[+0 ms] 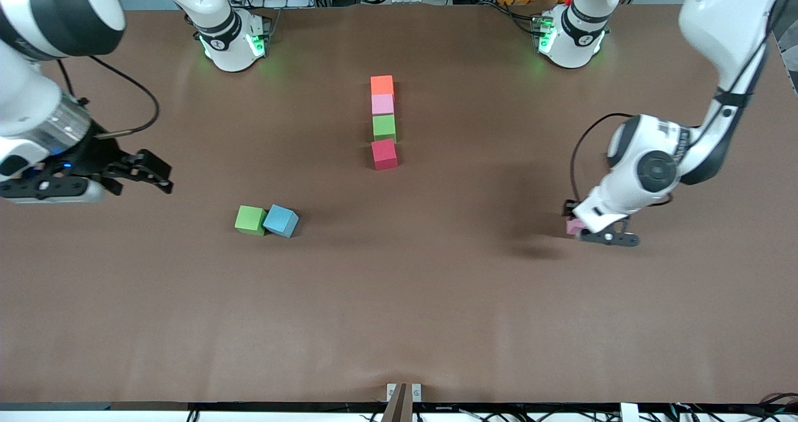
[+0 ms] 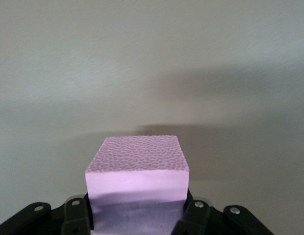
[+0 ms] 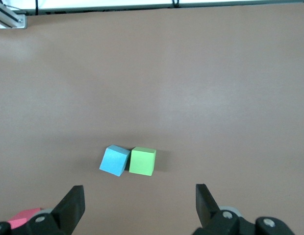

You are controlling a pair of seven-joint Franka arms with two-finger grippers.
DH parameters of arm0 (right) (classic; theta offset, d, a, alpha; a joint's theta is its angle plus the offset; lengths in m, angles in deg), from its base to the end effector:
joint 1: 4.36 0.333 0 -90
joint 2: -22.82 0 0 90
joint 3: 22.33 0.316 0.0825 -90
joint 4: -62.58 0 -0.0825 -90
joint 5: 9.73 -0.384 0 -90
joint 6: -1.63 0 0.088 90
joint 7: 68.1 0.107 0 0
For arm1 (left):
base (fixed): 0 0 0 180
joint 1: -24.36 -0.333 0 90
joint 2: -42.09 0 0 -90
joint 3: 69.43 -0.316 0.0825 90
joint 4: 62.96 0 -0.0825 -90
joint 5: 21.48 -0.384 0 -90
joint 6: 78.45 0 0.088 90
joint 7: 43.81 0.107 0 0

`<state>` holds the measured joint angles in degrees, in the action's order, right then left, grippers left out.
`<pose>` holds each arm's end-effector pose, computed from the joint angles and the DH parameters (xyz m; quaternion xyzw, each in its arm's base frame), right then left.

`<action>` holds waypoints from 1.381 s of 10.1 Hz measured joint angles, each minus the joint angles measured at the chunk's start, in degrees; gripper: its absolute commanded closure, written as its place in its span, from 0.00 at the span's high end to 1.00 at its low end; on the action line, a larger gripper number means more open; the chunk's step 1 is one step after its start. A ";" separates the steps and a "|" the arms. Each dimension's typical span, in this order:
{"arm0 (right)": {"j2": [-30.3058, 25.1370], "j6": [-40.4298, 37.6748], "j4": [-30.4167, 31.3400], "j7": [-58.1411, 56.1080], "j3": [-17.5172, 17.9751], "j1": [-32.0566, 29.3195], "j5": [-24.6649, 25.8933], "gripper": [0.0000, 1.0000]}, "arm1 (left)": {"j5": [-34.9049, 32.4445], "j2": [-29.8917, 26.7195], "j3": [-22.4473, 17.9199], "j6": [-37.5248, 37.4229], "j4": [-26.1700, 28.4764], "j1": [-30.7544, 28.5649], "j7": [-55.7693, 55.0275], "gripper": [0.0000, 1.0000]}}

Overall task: Arrange blocks into number 1
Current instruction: 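Carry the light pink cube to the column with the left gripper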

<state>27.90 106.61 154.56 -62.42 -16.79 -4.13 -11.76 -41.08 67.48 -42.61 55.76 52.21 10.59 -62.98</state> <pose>0.6001 0.0611 0.5816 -0.9974 0.0031 -0.0667 0.0284 0.5855 -0.1229 0.2494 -0.9981 0.0526 0.0153 0.0264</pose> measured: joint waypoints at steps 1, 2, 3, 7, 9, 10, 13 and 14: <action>-0.01 -0.33 -0.95 -1.94 -0.86 -0.67 0.35 1.00 | 0.09 0.64 -0.01 -0.12 -1.29 2.55 -4.67 0.00; 0.00 -0.55 -1.63 -3.97 -2.24 -0.90 0.96 1.00 | 0.19 1.77 -0.01 -0.14 -2.81 5.13 -9.52 0.00; -0.04 -0.63 -2.04 -5.34 -3.56 -0.89 1.24 1.00 | 0.27 3.47 0.00 -0.14 -4.64 8.21 -14.55 0.00; -0.60 -2.64 -3.03 -6.09 -5.89 -0.36 2.30 1.00 | 0.46 13.38 -0.10 -1.81 -16.30 22.75 -32.56 0.00; -0.82 -3.94 -3.15 -6.09 -7.60 0.01 2.30 1.00 | 2.95 16.81 -0.26 -4.26 -21.89 29.08 -38.29 0.00; -0.84 -4.52 -3.40 -6.09 -7.95 0.05 2.30 1.00 | 4.65 18.26 -0.60 -5.27 -24.34 31.87 -39.76 0.00; -0.84 -5.67 -4.11 -6.09 -8.16 0.14 2.30 1.00 | 7.74 20.96 -3.15 -6.56 -28.58 38.91 -41.94 0.00; -0.84 -5.93 -4.38 -6.08 -8.18 0.21 2.30 1.00 | 8.08 21.28 -3.32 -6.60 -29.15 40.15 -41.96 0.00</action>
<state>27.05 100.67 150.18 -68.51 -24.97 -3.92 -9.46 -33.00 88.75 -45.92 49.16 23.06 50.74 -104.93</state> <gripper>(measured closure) 0.000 0.396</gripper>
